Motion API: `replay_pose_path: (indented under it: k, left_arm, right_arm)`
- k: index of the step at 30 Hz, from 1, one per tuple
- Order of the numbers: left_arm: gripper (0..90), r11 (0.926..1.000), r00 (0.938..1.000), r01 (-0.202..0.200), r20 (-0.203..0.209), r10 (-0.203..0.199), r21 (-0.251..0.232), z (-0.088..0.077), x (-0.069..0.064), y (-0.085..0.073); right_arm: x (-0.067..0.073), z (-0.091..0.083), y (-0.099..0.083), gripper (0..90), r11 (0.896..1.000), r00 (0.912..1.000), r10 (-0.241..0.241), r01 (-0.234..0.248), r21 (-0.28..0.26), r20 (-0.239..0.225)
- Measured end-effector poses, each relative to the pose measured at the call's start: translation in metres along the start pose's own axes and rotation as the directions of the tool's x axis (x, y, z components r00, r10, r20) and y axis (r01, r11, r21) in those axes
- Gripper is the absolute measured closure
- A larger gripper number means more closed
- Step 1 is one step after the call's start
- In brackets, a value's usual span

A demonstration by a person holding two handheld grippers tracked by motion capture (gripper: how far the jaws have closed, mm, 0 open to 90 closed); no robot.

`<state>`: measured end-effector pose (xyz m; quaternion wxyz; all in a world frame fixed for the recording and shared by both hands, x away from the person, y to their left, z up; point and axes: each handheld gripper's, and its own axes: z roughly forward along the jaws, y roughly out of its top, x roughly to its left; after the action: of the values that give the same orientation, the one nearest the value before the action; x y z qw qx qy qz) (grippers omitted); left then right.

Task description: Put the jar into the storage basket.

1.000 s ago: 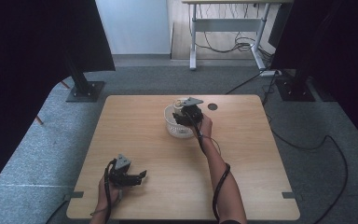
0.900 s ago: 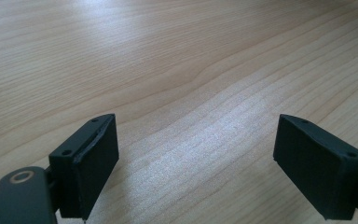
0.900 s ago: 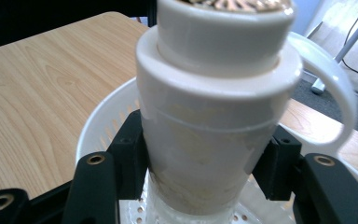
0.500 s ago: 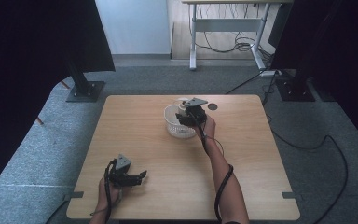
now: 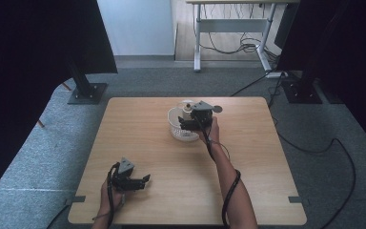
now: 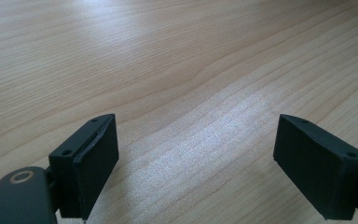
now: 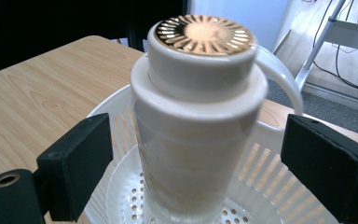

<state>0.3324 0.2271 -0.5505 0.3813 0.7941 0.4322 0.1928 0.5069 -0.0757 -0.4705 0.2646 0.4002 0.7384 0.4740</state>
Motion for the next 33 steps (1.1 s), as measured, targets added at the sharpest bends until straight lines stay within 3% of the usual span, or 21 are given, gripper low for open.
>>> replay_pose_path:
  k: [5,13,25,33]
  left_arm:
    - [13.7,1.0000,1.0000,-0.004,-0.004,0.004,0.005,0.000,-0.001,0.000]
    - [13.7,0.9998,0.9997,-0.015,-0.017,0.015,0.014,0.001,-0.002,0.001]
    - [13.4,0.9989,0.9988,-0.033,-0.037,0.034,0.032,0.003,-0.004,0.001]
    - [13.1,0.9987,0.9983,-0.036,-0.044,0.037,0.036,0.003,-0.005,0.001]
  right_arm:
    - [-0.005,-0.015,-0.005,8.7,1.000,0.9998,0.016,-0.016,-0.024,-0.008]
    - [-0.008,-0.045,-0.017,9.5,0.998,0.9992,0.001,-0.004,-0.066,-0.041]
    - [-0.015,-0.104,-0.053,10.5,0.992,0.9934,0.009,-0.023,-0.127,-0.114]
    - [-0.015,-0.141,-0.084,10.3,0.991,0.9914,-0.020,0.003,-0.131,-0.129]
